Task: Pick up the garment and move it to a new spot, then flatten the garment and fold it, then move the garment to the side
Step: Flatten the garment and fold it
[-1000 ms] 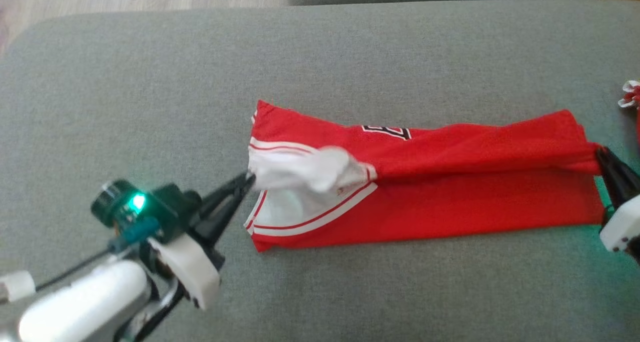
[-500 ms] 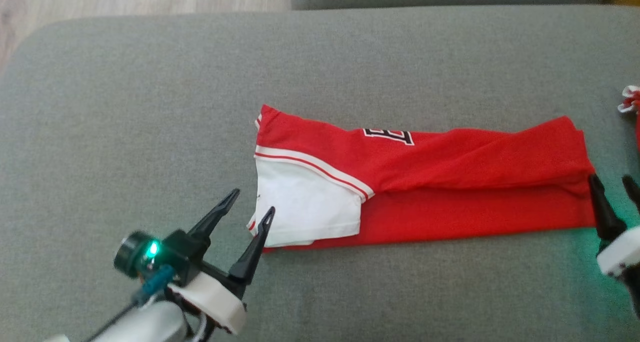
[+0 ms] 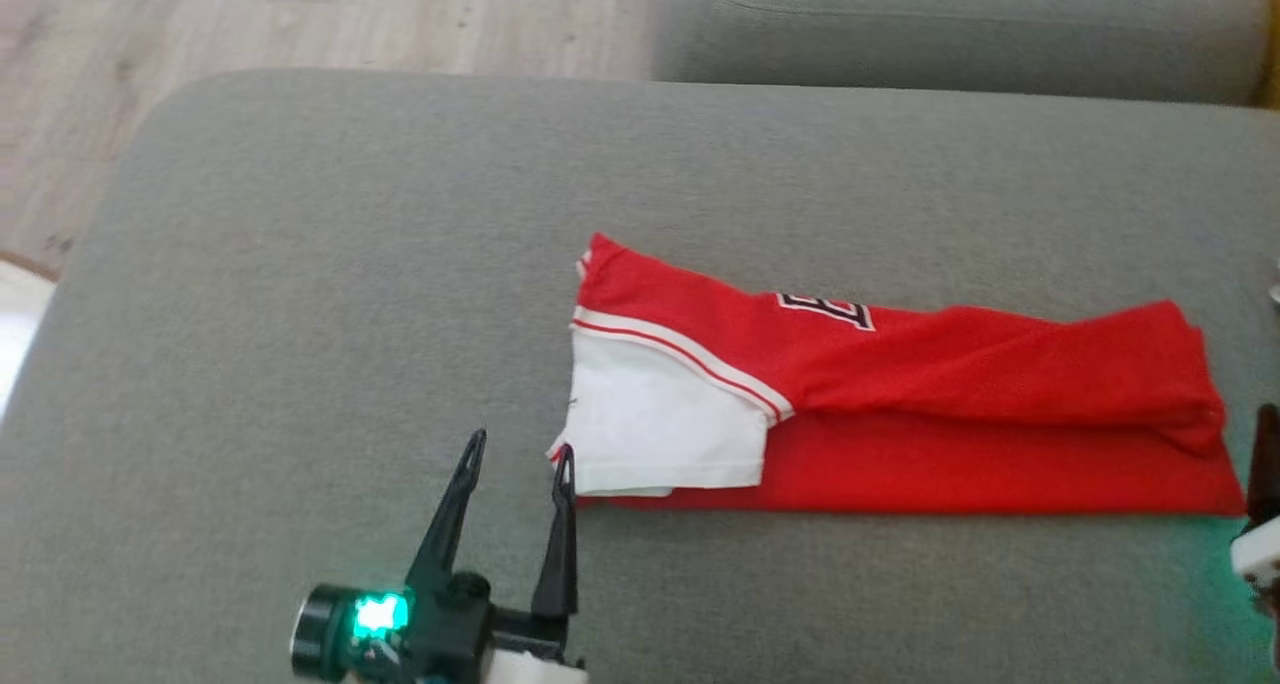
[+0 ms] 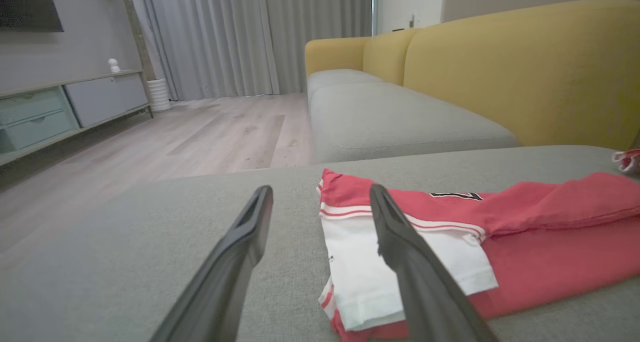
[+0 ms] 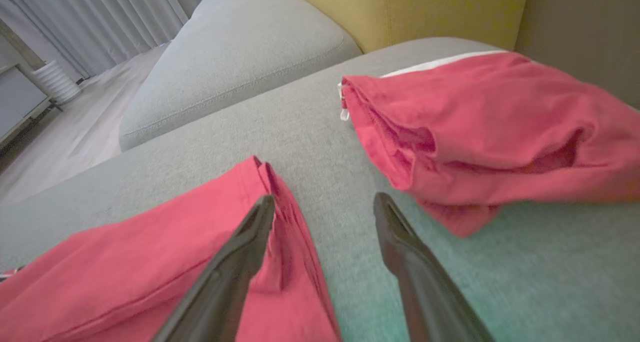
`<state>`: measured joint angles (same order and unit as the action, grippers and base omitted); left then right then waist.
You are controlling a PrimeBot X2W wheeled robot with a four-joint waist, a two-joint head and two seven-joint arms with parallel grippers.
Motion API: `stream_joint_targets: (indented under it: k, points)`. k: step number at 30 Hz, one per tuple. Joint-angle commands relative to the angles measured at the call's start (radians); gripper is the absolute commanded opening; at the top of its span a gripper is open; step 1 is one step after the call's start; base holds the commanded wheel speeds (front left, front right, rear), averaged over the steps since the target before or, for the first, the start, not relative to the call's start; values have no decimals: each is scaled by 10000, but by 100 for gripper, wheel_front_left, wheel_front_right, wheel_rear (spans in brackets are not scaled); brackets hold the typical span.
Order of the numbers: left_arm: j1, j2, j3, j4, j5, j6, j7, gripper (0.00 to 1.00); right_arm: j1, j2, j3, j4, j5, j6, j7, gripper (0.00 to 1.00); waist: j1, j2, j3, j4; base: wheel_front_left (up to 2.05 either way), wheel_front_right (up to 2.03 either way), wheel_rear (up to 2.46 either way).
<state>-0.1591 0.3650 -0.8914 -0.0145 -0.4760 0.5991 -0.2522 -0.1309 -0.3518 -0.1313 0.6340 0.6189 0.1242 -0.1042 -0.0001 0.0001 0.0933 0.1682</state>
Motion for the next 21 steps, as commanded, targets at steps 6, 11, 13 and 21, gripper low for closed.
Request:
stream_joint_targets:
  k: [6, 11, 13, 21]
  points:
    - [408, -622, 1103, -565, 1355, -97, -94, 100, -1210, 286, -909, 1384, -1704, 65, 508, 100, 1, -1, -92, 609, 0, 0, 0]
    - [761, -940, 1489, -468, 1935, -477, -94, 100, -1459, 610, -1296, 2564, -2388, 65, 997, 95, 1, -1, -134, 791, 0, 0, 0]
    - [866, -1022, 1662, -454, 2092, -611, -94, 100, -1504, 727, -1393, 2840, -2475, 65, 1183, 25, 1, -1, -153, 792, 0, 0, 0]
    - [1255, -1381, 2351, -420, 2567, -1206, -95, 100, -1385, 378, -1374, 2237, -2421, 65, 881, 0, 1, -1, -295, 327, 0, 0, 0]
